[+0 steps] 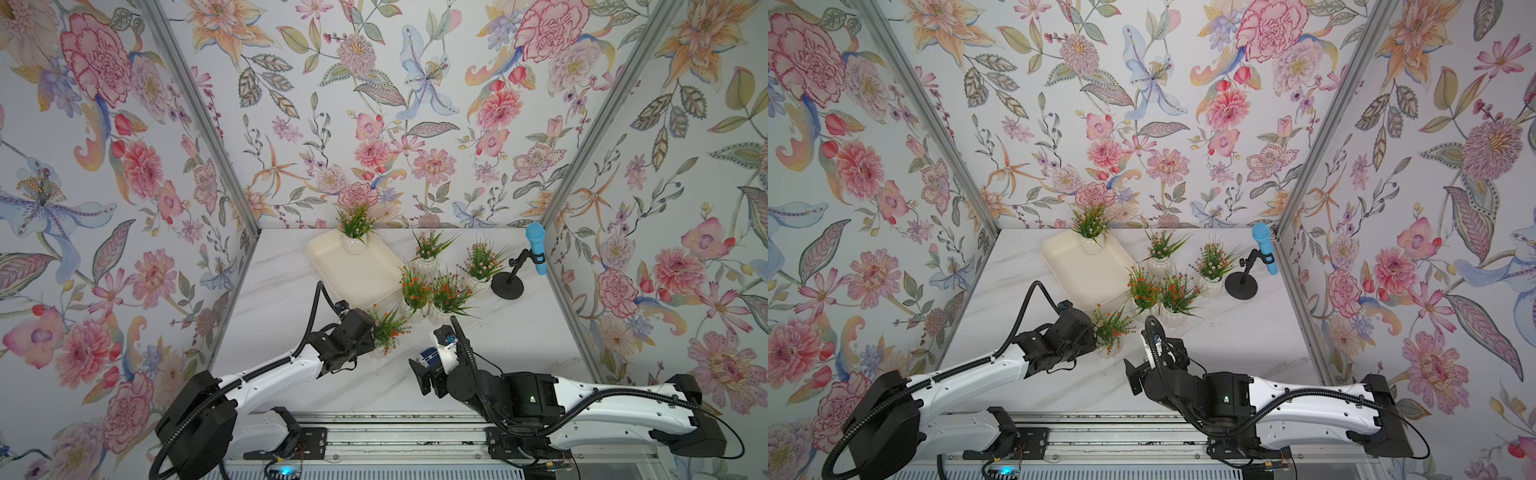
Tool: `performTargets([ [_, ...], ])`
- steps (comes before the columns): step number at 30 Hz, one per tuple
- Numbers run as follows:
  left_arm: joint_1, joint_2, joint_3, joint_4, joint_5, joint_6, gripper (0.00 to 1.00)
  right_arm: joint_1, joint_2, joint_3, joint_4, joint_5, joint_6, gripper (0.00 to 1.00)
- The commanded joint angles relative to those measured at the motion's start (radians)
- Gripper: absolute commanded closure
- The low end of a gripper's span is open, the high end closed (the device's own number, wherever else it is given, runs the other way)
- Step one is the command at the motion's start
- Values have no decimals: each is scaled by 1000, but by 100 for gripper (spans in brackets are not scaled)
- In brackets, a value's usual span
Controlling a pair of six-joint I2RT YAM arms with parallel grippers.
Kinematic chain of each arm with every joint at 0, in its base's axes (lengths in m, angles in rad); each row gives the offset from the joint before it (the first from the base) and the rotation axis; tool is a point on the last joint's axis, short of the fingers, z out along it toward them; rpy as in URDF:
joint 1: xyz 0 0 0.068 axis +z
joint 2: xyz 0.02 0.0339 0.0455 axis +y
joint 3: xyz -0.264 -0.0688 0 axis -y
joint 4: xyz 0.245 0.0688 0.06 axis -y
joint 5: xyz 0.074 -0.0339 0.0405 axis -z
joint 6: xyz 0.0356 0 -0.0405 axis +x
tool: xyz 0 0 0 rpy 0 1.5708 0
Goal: Put the potted gypsophila into the storage box
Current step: Pick up the baby's breath potted plant from the center of the board.
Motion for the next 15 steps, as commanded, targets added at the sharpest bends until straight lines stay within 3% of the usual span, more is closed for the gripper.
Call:
performTargets([
  [1,-12,44,37,-94,-27,62,72,6,14,16,-11,33,17,0],
  [15,-17,82,64,-92,-32,91,90,7,64,50,-11,49,-11,0],
])
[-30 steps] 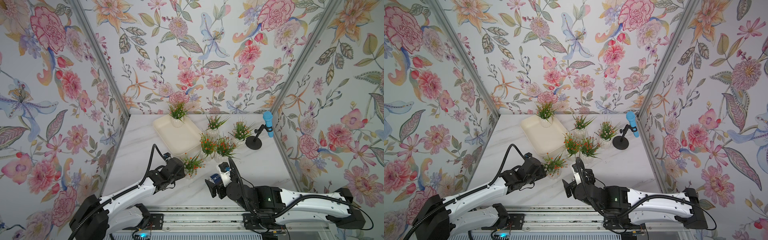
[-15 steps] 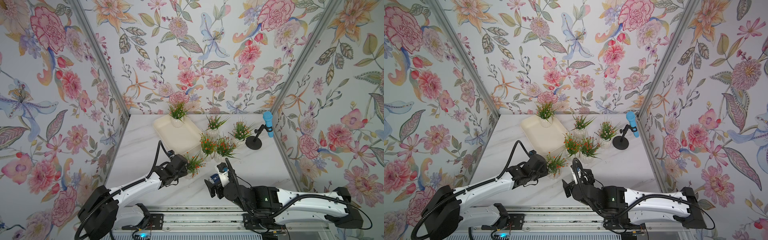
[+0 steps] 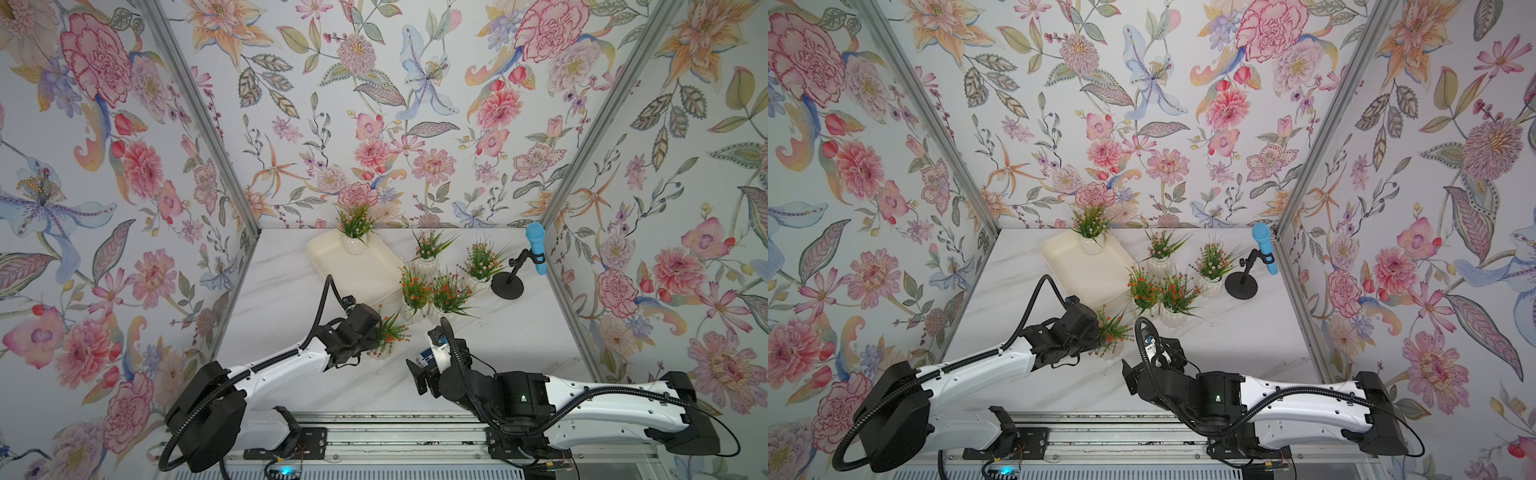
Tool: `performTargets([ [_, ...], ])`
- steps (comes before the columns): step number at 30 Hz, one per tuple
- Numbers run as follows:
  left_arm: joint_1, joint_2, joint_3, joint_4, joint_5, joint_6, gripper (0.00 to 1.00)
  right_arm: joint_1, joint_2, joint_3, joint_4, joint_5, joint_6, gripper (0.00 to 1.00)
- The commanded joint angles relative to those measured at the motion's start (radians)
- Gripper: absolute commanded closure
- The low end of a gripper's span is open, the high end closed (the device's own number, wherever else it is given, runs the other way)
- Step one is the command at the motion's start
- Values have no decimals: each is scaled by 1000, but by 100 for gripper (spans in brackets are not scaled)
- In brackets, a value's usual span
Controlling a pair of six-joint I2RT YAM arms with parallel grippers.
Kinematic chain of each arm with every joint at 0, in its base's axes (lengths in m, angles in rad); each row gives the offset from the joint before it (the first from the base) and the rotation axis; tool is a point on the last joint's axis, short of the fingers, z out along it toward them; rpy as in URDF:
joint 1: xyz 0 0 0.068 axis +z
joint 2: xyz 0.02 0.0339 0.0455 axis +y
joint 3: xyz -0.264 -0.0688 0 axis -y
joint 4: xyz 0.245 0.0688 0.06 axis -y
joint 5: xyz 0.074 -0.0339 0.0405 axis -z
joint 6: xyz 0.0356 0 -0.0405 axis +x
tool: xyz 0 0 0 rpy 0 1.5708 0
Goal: Put the potted gypsophila into the storage box
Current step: Pick up the baby's breath potted plant from the center of the board.
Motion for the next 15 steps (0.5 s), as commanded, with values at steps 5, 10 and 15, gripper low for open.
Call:
performTargets([
  [5,-8,36,8,-68,-24,37,95,4,34,45,-7,39,-18,0],
  [10,-8,37,1,-73,-35,39,94,-9,68,65,1,30,-51,0],
  [15,-8,19,2,-71,-38,38,100,-28,90,94,19,27,-88,0],
])
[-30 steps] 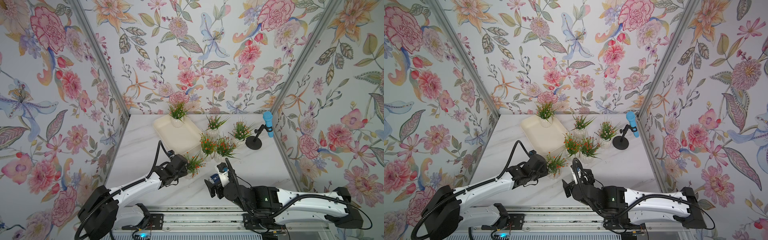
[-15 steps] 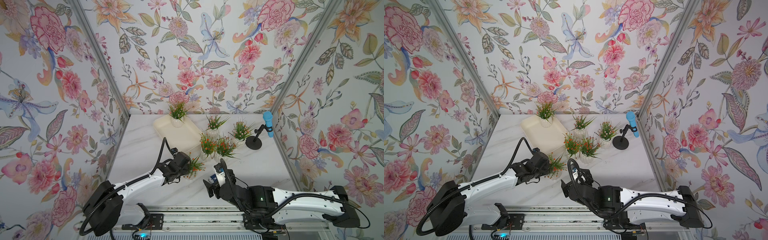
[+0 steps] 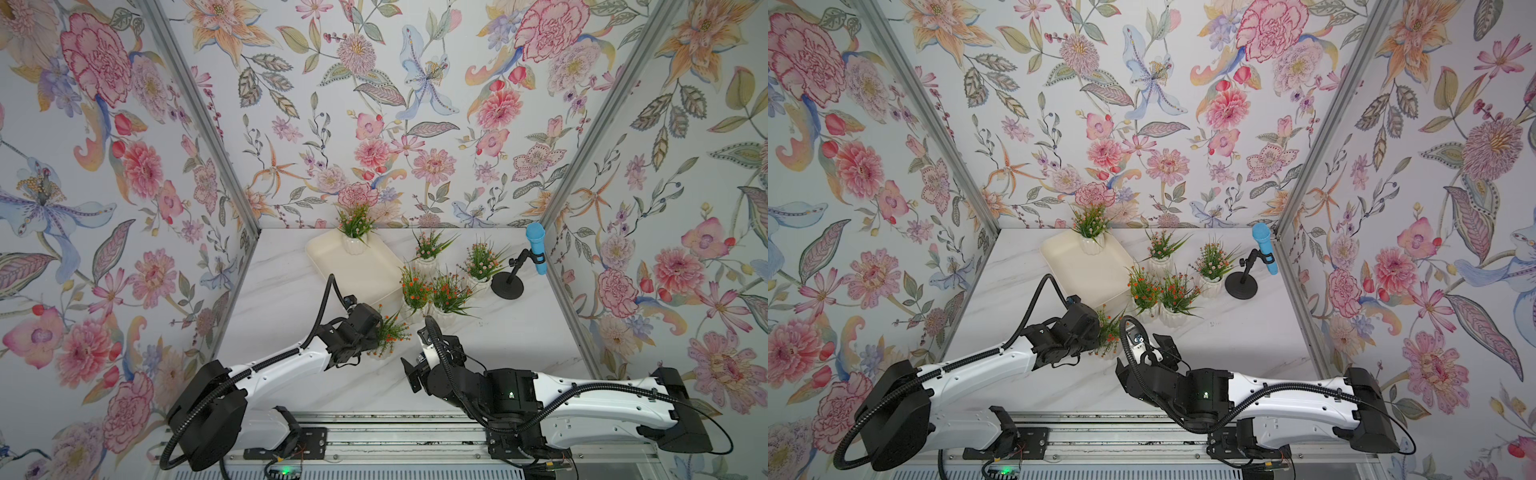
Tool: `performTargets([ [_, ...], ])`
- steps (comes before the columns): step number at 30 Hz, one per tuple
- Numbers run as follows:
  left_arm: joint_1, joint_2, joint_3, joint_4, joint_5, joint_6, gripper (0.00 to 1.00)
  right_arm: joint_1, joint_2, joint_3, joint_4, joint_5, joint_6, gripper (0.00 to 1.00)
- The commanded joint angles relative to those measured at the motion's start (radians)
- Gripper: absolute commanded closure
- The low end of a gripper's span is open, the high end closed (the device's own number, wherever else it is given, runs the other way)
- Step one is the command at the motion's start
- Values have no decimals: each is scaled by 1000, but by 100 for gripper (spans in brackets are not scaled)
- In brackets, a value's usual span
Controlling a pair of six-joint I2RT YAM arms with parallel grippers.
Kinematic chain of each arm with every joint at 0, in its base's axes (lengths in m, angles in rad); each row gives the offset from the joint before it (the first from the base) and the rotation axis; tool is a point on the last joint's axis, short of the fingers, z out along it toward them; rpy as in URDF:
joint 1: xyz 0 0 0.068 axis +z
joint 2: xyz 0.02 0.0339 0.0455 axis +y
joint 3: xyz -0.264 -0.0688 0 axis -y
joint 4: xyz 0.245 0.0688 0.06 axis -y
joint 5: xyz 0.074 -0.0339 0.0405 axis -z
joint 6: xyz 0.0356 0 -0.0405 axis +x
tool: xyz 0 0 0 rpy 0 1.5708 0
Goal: Put the potted gypsophila into the storage box
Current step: Pick up the baby's breath potted plant from the center of the board.
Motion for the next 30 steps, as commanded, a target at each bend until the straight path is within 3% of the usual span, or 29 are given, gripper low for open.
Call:
performTargets([
  [1,-8,3,0,-61,-30,19,100,-16,5,44,24,19,-36,0],
  [12,-5,-175,137,-242,-99,48,100,-163,-71,63,127,-78,-136,0],
  [18,7,-227,207,-257,-114,50,100,-248,-59,123,154,-149,-230,0],
  [25,176,-190,353,-185,-36,169,100,-364,20,207,230,-273,-299,0],
  [30,326,-68,409,-65,57,259,100,-480,114,273,272,-388,-320,0],
])
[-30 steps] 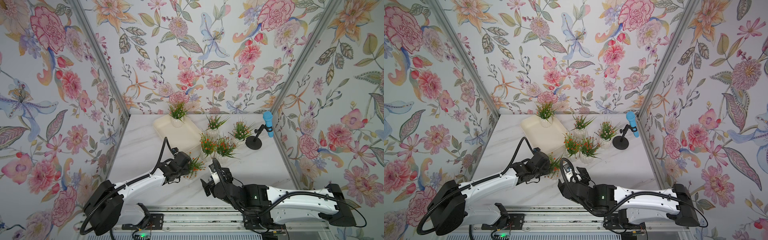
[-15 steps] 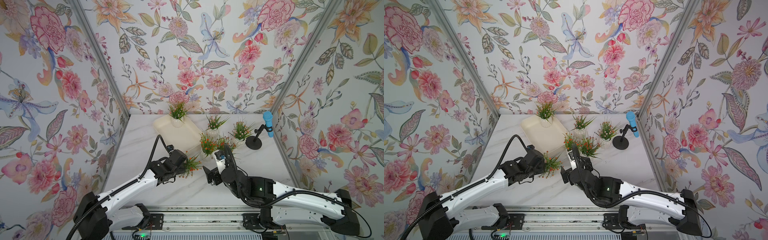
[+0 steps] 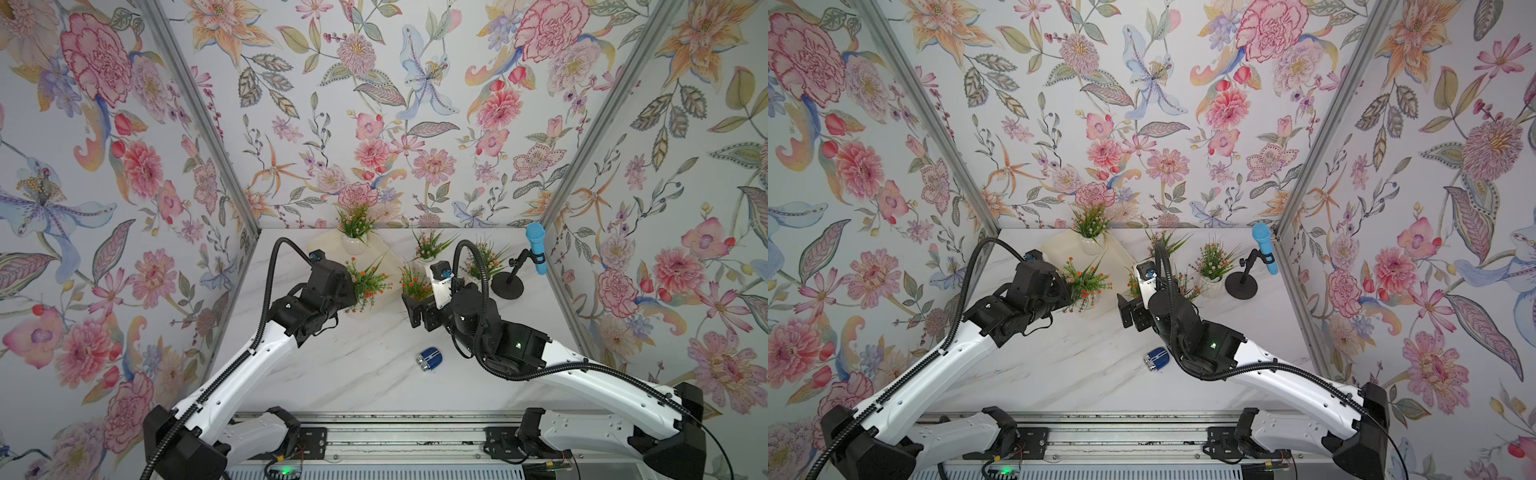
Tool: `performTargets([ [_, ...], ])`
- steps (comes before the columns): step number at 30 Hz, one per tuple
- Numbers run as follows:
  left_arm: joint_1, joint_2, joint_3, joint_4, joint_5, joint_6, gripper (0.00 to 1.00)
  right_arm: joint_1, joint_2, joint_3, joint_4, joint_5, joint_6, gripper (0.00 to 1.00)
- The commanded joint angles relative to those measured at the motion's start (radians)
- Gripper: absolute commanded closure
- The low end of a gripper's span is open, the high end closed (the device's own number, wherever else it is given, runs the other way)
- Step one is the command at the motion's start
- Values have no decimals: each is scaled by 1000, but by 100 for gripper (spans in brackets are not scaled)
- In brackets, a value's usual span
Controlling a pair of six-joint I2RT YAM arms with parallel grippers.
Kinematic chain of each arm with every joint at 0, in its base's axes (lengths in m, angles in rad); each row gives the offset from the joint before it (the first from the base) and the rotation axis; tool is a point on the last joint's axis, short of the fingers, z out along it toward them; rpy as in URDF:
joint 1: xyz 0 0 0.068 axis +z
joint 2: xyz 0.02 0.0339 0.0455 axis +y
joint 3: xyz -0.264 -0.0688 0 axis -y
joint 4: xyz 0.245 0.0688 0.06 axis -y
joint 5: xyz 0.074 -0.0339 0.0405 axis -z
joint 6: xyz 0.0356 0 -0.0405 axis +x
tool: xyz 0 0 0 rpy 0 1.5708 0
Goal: Put the potted gypsophila into the storage box
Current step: Pick up the baby's breath potted plant from the center of the board, then place the baby's breath potted plant at the storage box.
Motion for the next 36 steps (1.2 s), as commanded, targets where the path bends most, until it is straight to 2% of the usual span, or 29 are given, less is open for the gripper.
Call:
performTargets([
  [1,75,90,61,151,70,92,100,-72,64,67,55,-115,-42,0],
  [10,297,415,164,382,208,142,100,-220,281,250,78,-274,-96,0],
  [14,359,589,292,394,235,160,100,-246,368,322,77,-290,-99,0],
  [21,398,840,542,332,247,203,100,-280,485,406,67,-347,-69,0],
  [26,406,957,710,248,183,239,100,-291,578,504,11,-384,-63,0],
  [31,426,1013,777,223,167,212,100,-296,650,593,-30,-396,-73,0],
  [36,444,1027,775,224,153,188,100,-311,689,648,-50,-398,-73,0],
])
